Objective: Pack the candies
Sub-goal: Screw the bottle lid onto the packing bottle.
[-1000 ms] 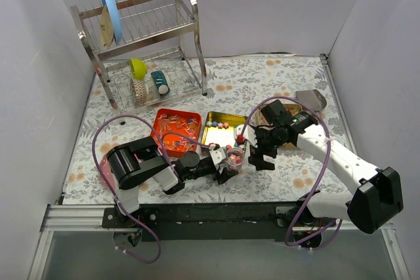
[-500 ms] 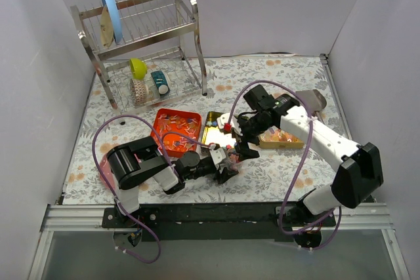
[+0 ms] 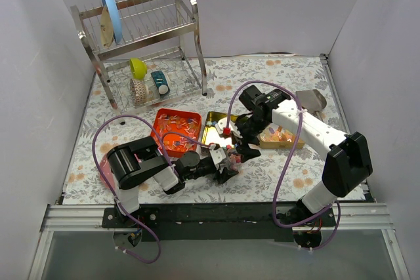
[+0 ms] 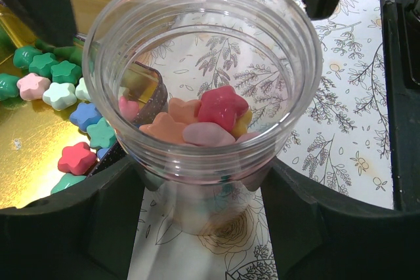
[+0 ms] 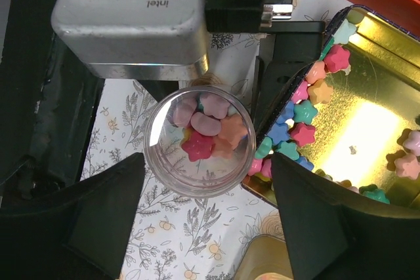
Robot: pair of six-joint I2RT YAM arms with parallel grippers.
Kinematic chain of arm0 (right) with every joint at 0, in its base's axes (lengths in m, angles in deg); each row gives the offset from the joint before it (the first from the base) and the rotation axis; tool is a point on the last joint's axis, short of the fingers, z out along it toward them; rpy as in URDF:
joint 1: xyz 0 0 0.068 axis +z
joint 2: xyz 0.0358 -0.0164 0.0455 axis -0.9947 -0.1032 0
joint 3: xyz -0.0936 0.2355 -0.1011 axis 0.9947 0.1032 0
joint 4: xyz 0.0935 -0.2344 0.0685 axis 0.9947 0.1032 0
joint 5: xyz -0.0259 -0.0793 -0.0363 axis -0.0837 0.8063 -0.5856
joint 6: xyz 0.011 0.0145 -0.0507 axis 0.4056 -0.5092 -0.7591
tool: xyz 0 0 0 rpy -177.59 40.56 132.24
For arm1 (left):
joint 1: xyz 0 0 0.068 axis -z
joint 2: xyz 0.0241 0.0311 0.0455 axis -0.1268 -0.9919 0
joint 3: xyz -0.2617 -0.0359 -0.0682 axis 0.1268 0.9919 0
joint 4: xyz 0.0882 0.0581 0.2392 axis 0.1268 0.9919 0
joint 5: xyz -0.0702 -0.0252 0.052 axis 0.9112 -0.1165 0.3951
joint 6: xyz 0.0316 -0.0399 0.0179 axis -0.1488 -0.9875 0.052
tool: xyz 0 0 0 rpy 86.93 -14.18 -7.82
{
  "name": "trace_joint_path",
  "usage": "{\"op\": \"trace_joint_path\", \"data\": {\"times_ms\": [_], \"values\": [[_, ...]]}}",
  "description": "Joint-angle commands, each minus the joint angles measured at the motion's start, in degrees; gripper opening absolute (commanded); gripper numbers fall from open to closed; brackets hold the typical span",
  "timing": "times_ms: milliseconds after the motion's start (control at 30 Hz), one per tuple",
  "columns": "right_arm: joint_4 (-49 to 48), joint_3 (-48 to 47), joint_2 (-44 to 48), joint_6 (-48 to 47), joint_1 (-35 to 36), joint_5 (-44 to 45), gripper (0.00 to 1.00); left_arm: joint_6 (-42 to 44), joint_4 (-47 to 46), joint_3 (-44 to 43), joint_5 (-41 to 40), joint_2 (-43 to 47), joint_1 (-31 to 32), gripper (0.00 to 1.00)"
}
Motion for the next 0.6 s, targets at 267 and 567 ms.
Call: {"op": "trace_joint_path", "data": {"times_ms": [267,567], "values": [[-0.92,2.69,1.73,-0.16,1.26,-1.77,0.77,0.51,13.69,1.53,-1.7,-3.3,-0.49,0.0],[-11.62,9.62,7.43,12.65,1.79,2.09,0.61,0.33,13.86,1.44,-1.78,-3.38,-0.41,0.0]]}}
